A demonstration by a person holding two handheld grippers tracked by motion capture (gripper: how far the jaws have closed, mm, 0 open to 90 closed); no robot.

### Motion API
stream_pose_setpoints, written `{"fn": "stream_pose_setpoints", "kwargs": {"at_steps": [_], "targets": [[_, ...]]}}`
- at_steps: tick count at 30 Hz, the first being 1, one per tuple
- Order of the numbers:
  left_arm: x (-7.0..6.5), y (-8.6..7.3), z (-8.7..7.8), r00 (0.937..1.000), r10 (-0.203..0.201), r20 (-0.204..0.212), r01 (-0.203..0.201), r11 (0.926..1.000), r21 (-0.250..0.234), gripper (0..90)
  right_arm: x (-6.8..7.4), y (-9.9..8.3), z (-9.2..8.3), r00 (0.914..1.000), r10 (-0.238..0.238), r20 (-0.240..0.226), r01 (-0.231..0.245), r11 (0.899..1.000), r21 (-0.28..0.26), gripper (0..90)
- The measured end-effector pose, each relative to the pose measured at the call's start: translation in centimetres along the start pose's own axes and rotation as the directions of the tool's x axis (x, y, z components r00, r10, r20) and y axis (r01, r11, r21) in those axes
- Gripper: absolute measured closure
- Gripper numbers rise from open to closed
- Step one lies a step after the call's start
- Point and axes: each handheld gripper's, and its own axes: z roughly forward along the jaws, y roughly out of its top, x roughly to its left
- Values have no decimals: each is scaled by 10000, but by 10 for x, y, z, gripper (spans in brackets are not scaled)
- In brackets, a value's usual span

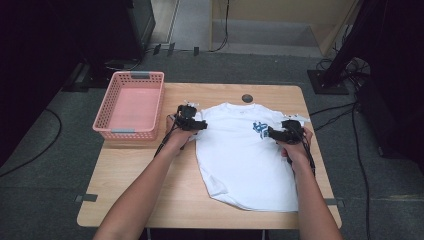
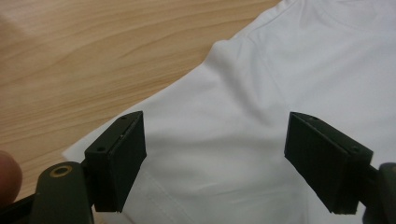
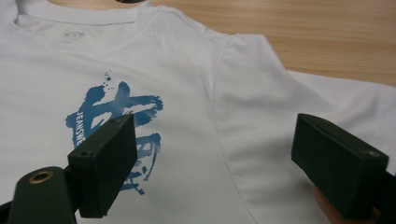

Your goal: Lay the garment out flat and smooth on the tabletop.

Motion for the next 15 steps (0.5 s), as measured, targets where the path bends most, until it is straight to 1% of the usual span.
{"fn": "stream_pose_setpoints", "kwargs": {"at_steps": [1,3,4,6,8,11,12,15], "targets": [[-1,1,-6,10000,33,11,-33,9999,-138,213,-1,0,-2,9999,-40,138,41,10000,-26,139],[-4,-1,-15,9999,143,47,-141,9993,-360,213,-4,0,-8,9996,47,271,-44,9999,-116,140],[-6,-2,-18,9997,213,76,-210,9991,-358,213,-5,0,-11,9994,142,315,-139,9999,-100,135],[-11,-7,-25,9991,398,125,-393,9985,-383,213,-6,-2,-16,9994,173,313,-168,9997,-162,131],[-15,-15,-30,9975,687,155,-682,9972,-308,213,-6,-4,-22,9997,73,252,-68,9998,-175,123],[-22,-27,-38,9956,905,239,-899,9957,-218,213,-4,-11,-32,9996,-191,190,193,9998,-106,115],[-25,-31,-40,9952,949,244,-942,9952,-280,213,-3,-13,-35,9994,-280,199,281,9996,-72,114],[-33,-44,-46,9926,1184,275,-1177,9927,-246,213,-2,-23,-44,9989,-418,232,414,9990,161,113]]}}
